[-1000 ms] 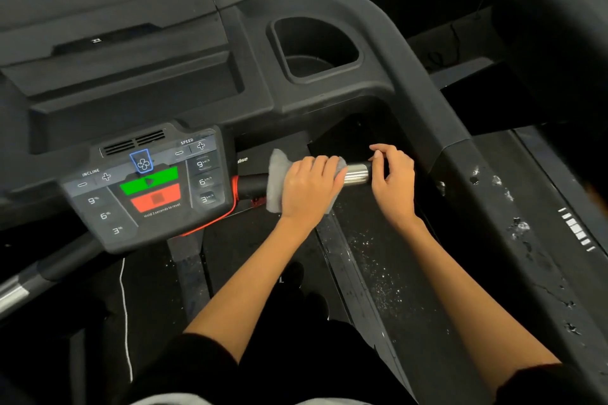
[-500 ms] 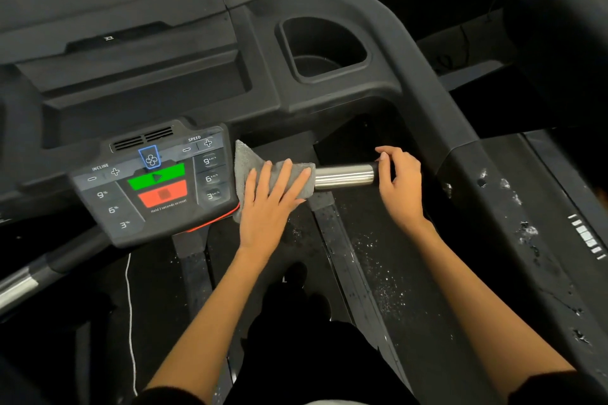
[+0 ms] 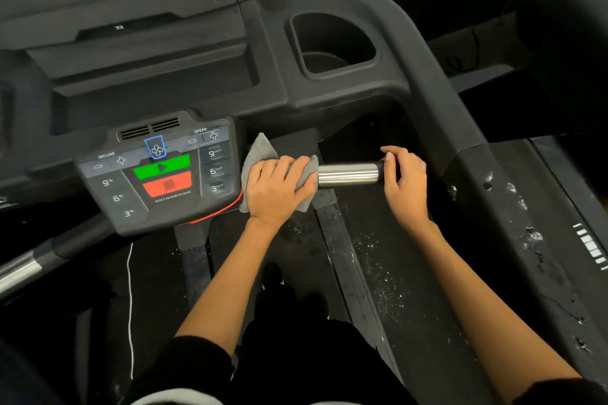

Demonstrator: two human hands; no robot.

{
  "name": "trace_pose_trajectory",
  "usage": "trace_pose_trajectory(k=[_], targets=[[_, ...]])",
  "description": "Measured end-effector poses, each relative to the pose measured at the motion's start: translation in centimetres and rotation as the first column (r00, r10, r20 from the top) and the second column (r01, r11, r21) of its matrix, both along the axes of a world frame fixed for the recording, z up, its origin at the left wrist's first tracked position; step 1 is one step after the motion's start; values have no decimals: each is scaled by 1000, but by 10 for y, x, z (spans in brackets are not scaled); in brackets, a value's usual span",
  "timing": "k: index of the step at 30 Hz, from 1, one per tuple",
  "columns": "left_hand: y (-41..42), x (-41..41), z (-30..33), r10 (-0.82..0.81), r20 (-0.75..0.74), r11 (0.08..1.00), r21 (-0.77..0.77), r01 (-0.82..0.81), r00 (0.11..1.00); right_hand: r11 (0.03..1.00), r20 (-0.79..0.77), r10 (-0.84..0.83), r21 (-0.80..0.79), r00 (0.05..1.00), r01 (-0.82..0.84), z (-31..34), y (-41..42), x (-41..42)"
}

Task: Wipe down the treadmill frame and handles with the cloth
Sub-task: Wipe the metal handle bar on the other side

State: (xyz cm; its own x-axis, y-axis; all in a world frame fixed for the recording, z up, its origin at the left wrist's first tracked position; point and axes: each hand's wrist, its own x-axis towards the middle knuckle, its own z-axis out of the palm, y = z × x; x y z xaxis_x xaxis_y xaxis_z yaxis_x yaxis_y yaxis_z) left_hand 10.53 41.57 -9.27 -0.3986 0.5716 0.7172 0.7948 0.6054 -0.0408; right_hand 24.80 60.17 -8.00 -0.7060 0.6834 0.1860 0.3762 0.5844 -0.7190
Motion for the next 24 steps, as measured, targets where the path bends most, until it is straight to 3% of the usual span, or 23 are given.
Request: trace_pose_trajectory(k=[3, 12, 16, 24], targets=[[7, 2, 14, 56, 132, 998, -45, -50, 990, 1000, 3, -11, -3, 1000, 12, -2, 0, -1], [26, 1, 45, 254, 461, 909, -414, -47, 850, 999, -20, -49, -5, 999, 49, -4, -2, -5], [41, 8, 50, 257, 538, 918, -395, -30, 803, 997, -52, -69, -32, 996, 67, 1, -7, -8], [96, 54, 43, 85, 564, 911, -379, 165, 822, 973, -238, -179, -184, 955, 137, 17, -11, -13]])
